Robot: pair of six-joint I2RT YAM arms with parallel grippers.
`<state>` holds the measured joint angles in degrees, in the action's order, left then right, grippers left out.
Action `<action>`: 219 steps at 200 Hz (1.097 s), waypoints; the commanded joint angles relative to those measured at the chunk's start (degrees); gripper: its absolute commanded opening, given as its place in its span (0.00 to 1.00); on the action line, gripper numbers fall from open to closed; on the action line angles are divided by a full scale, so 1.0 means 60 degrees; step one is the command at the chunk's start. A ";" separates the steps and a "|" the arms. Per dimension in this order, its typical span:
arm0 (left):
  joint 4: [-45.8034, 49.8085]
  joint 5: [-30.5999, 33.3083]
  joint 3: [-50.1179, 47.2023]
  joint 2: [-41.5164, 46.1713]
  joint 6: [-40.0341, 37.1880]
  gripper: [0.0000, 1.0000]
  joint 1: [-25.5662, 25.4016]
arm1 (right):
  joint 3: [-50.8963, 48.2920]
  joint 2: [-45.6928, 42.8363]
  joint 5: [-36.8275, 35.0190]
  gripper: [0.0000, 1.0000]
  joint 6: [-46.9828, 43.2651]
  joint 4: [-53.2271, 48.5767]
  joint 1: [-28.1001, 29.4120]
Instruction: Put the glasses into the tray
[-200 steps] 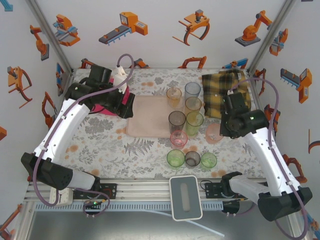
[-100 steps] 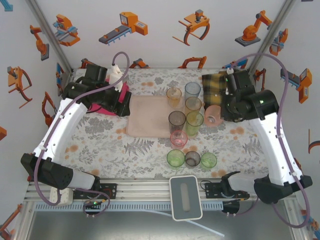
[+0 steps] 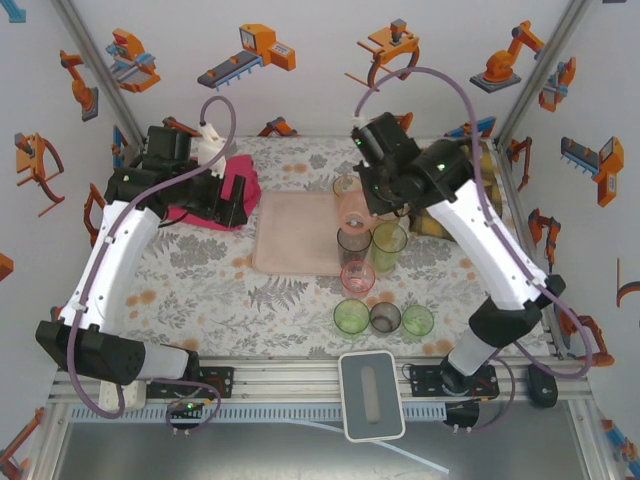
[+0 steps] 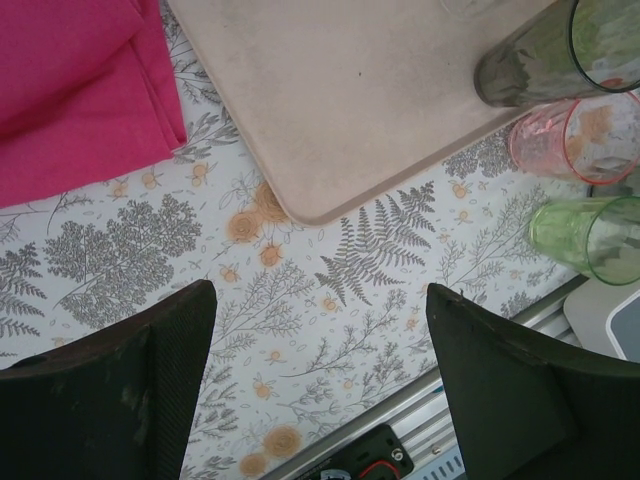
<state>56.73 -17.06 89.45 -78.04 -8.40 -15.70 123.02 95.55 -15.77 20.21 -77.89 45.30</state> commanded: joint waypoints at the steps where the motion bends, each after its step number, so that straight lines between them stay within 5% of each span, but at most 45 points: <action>1: -0.0020 -0.0348 -0.0053 0.0370 0.0211 0.79 0.0259 | 0.0310 0.0464 -0.0147 0.05 0.0233 0.0444 0.0390; 219: -0.0398 -0.1072 -0.0791 0.1236 0.0597 0.79 0.1160 | -0.1448 0.3714 0.0198 0.05 0.0250 0.3833 0.0567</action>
<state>55.16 -21.74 85.21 -71.68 -5.74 -9.26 115.92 117.49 -14.44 21.04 -57.69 49.65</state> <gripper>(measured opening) 0.792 0.054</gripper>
